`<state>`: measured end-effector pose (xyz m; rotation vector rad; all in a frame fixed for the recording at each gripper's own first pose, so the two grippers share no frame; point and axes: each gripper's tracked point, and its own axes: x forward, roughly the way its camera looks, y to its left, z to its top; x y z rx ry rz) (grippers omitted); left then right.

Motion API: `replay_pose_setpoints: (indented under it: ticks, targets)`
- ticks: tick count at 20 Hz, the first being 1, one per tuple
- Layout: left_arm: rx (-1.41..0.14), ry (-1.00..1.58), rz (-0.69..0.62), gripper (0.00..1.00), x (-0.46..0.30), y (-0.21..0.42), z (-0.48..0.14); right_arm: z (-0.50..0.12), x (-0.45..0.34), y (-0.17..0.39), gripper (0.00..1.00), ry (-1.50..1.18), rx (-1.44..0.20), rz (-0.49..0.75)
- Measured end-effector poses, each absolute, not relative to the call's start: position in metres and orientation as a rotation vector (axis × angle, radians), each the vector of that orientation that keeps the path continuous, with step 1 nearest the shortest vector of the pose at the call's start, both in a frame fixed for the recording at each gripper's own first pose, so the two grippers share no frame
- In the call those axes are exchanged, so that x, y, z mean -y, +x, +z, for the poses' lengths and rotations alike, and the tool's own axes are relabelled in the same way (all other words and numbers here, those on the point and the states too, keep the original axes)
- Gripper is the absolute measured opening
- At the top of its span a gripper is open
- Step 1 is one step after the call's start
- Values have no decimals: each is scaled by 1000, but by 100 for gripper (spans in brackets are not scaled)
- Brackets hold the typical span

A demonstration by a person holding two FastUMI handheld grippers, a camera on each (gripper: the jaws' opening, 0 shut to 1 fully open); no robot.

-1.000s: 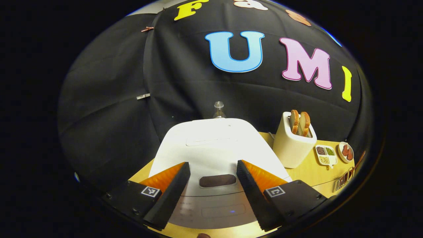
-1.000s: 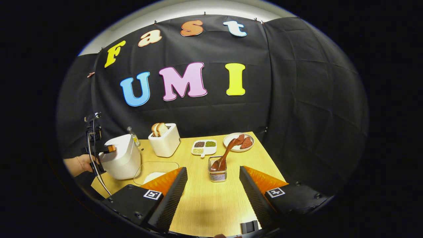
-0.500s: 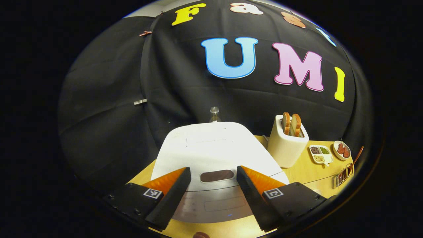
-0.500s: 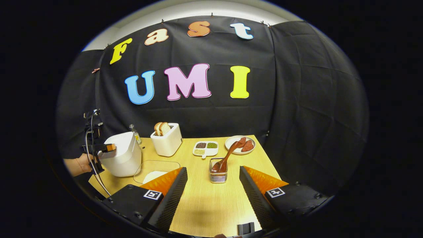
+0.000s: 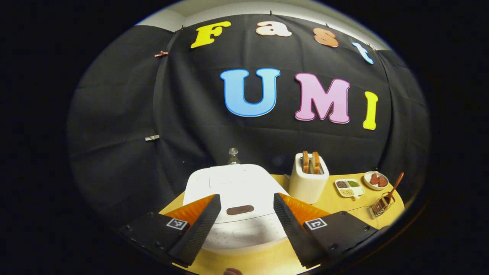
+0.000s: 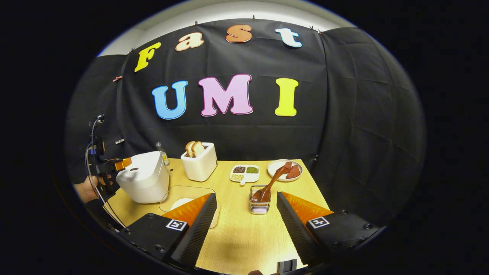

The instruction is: Close the left gripper, press the button to open the rice cooker; take a wooden spoon from the chopstick holder with the right hand, scoop a spoonful of rice and pour it into the rice cooker, then put the wooden spoon back into the chopstick holder.

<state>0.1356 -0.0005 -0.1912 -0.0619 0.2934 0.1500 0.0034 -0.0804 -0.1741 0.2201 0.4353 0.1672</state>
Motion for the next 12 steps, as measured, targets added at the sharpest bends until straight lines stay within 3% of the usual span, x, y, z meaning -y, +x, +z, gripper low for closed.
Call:
replay_pose_setpoints:
  ticks: [12]
  targets:
    - [-113,-134,-18,95,25,38,-96,-140,37,29,98,202,-355,247]
